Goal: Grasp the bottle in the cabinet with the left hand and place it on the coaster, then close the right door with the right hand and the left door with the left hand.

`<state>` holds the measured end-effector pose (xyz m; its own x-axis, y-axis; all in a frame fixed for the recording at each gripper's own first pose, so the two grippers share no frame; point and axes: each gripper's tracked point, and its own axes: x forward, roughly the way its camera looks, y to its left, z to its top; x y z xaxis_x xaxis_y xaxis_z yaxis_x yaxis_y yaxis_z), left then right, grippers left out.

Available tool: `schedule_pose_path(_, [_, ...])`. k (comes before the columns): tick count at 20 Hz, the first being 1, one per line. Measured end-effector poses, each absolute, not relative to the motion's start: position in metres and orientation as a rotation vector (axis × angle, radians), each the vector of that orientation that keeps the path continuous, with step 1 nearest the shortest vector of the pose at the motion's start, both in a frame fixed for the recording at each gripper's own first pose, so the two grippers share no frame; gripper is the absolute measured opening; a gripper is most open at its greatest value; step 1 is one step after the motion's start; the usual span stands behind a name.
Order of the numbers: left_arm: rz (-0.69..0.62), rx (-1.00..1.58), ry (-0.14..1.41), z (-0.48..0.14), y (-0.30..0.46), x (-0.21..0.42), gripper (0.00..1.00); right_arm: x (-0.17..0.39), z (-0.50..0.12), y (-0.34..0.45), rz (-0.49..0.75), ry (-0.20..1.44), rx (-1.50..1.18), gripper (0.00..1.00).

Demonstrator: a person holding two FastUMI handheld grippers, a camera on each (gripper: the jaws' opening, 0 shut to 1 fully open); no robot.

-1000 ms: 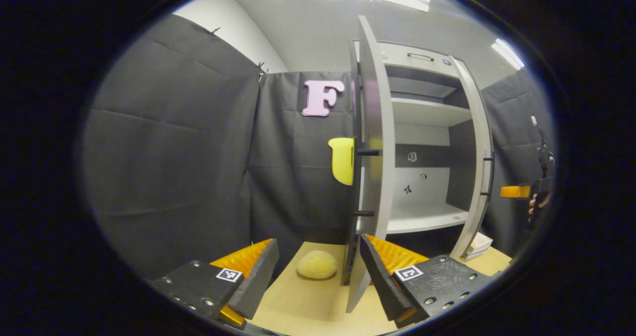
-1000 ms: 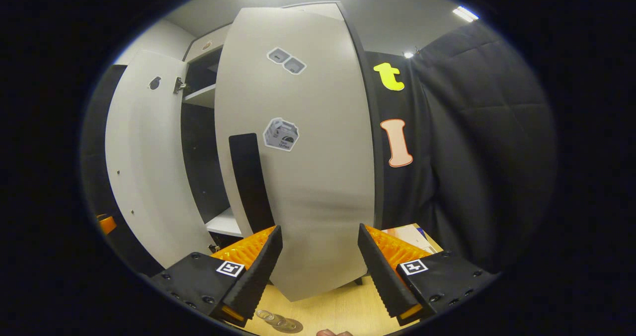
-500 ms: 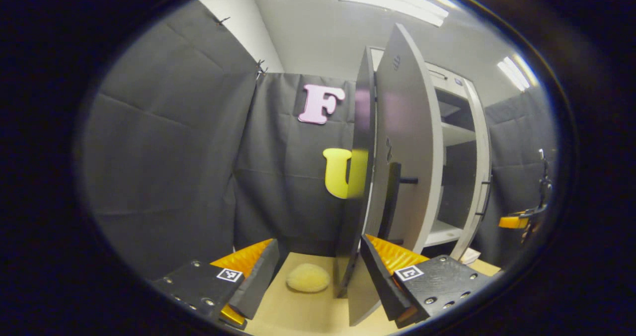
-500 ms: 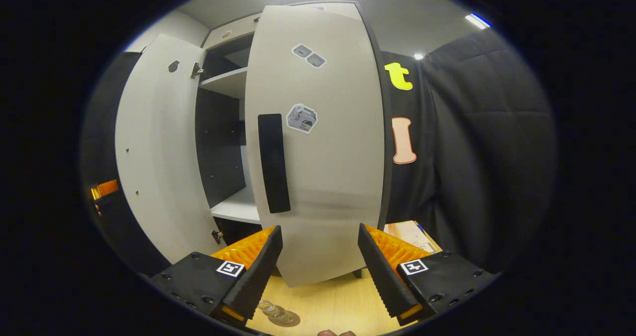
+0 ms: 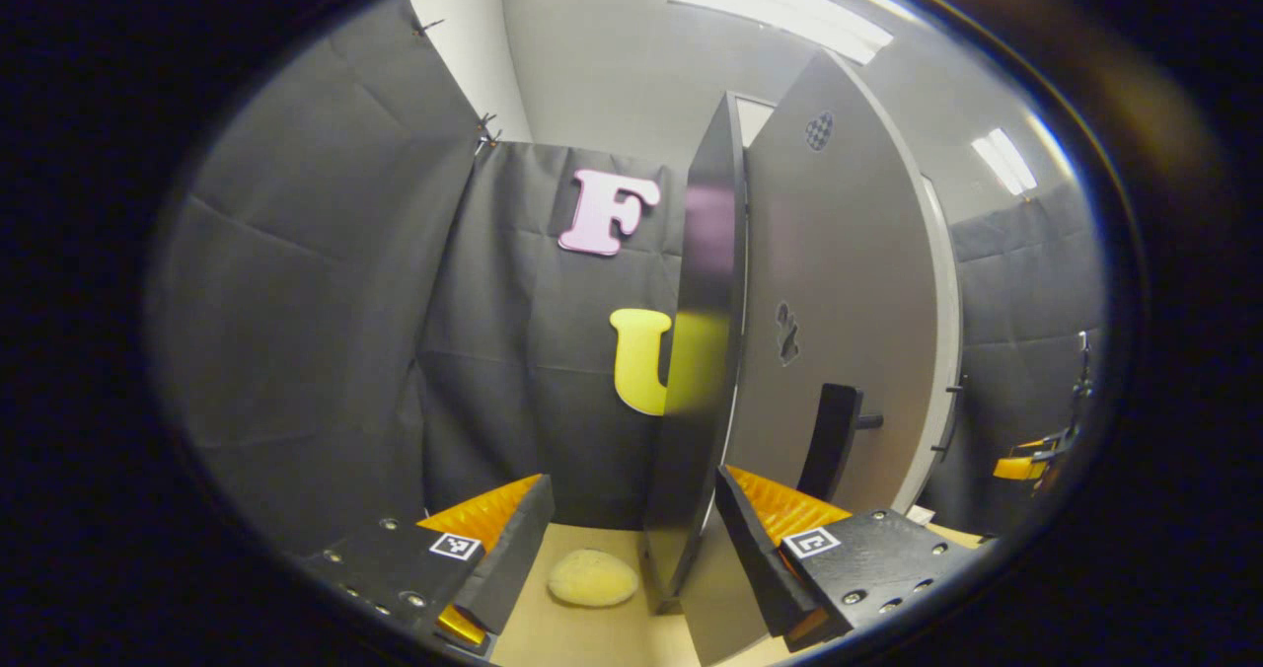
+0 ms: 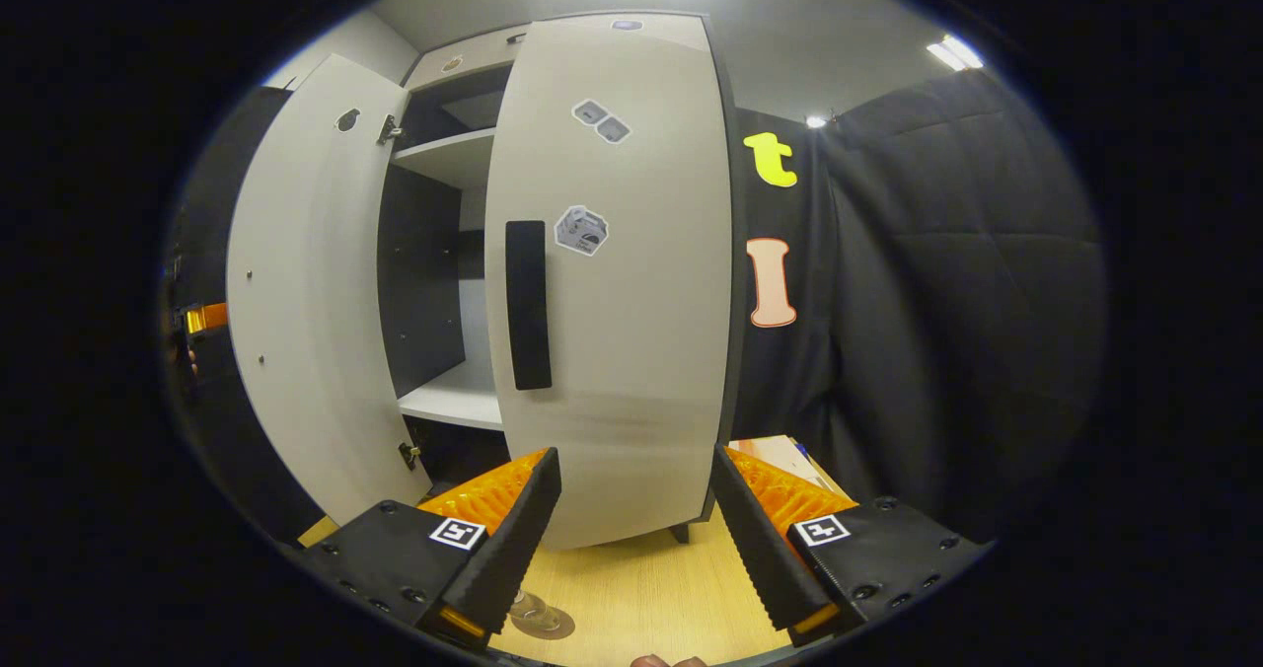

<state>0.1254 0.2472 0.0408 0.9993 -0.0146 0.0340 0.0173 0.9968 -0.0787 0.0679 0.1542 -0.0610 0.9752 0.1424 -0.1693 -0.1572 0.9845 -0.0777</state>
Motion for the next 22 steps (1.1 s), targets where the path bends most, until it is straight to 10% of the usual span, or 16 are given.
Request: schedule_pose_path(22, [-0.12,0.068,0.029,0.048,0.138,0.16,0.94,0.052,-0.081,0.118,0.072,0.204,-0.018,0.98])
